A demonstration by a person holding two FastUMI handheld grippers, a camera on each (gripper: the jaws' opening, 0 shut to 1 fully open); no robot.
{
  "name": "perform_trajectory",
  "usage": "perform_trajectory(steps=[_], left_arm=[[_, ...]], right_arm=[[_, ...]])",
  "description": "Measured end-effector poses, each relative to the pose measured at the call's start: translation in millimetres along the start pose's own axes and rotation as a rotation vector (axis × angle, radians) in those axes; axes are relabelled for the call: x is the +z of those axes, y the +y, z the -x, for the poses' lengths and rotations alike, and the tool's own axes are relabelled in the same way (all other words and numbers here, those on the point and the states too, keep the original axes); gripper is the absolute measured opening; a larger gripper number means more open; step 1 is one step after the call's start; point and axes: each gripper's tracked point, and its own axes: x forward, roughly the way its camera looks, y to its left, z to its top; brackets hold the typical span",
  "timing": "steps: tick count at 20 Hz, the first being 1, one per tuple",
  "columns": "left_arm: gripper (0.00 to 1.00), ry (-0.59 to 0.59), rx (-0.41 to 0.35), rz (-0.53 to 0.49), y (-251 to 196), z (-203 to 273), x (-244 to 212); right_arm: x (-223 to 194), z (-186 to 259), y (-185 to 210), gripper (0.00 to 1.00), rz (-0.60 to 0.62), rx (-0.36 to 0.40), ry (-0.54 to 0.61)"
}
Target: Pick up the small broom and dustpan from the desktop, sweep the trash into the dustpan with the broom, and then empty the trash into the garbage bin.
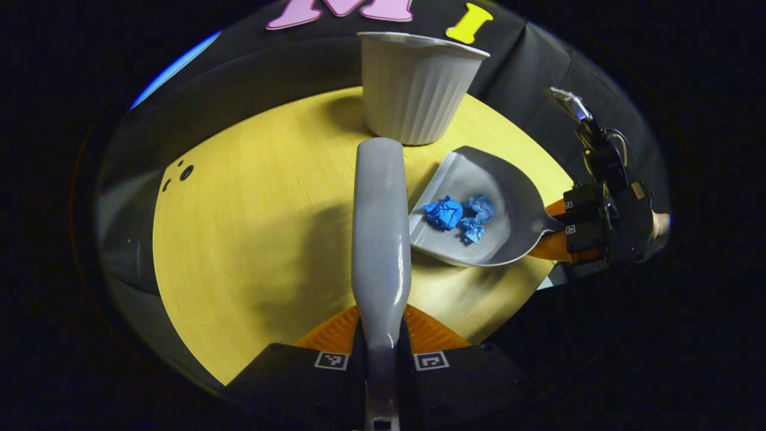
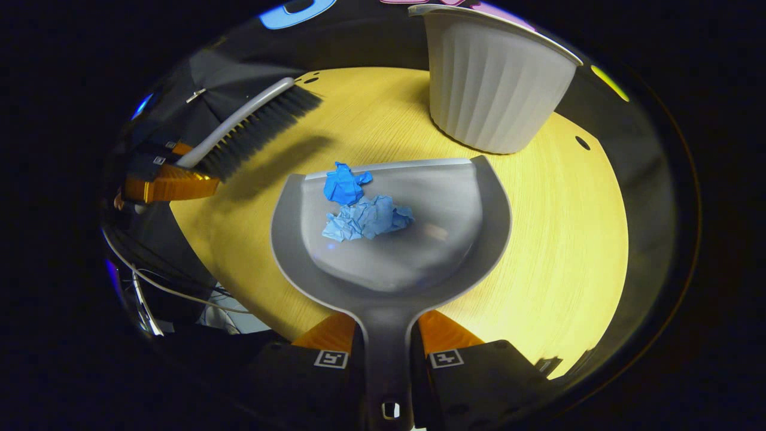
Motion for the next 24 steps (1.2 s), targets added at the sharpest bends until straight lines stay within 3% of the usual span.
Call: perform_trajectory(steps=[7, 10, 13, 15, 16, 17, 19, 20, 21, 22, 23, 24], left_arm=[[0.25, -0.063, 0.026, 0.060, 10, -3, -50], [0.25, -0.053, 0.025, 0.077, 26, -8, -77], [0.25, -0.042, 0.031, 0.118, 33, -19, -96], [0.25, -0.044, 0.036, 0.136, 34, -20, -97], [0.25, -0.045, 0.045, 0.135, 35, -19, -96], [0.25, -0.046, 0.053, 0.134, 33, -17, -96], [0.25, -0.041, 0.059, 0.152, 32, -17, -98], [0.25, -0.046, 0.059, 0.173, 32, -17, -96], [0.25, -0.048, 0.052, 0.194, 32, -19, -95], [0.25, -0.043, 0.047, 0.212, 32, -20, -96], [0.25, -0.040, 0.054, 0.225, 33, -20, -96], [0.25, -0.042, 0.066, 0.233, 34, -20, -94]], right_arm=[[10, 38, 7, 0.34, -0.161, 0.008, -0.061], [23, 77, -1, 0.34, -0.151, -0.018, -0.087], [37, 115, -17, 0.34, -0.166, 0.005, -0.094], [49, 140, -21, 0.34, -0.143, 0.010, -0.105], [58, 152, -24, 0.41, -0.127, 0.017, -0.109], [66, 165, -26, 0.34, -0.110, 0.027, -0.115], [80, 188, -31, 0.34, -0.087, 0.049, -0.127], [87, 198, -32, 0.41, -0.079, 0.061, -0.133], [93, 208, -33, 0.34, -0.069, 0.071, -0.140], [99, 216, -34, 0.34, -0.061, 0.077, -0.143], [106, 225, -36, 0.41, -0.052, 0.080, -0.152], [112, 231, -40, 0.41, -0.040, 0.077, -0.161]])
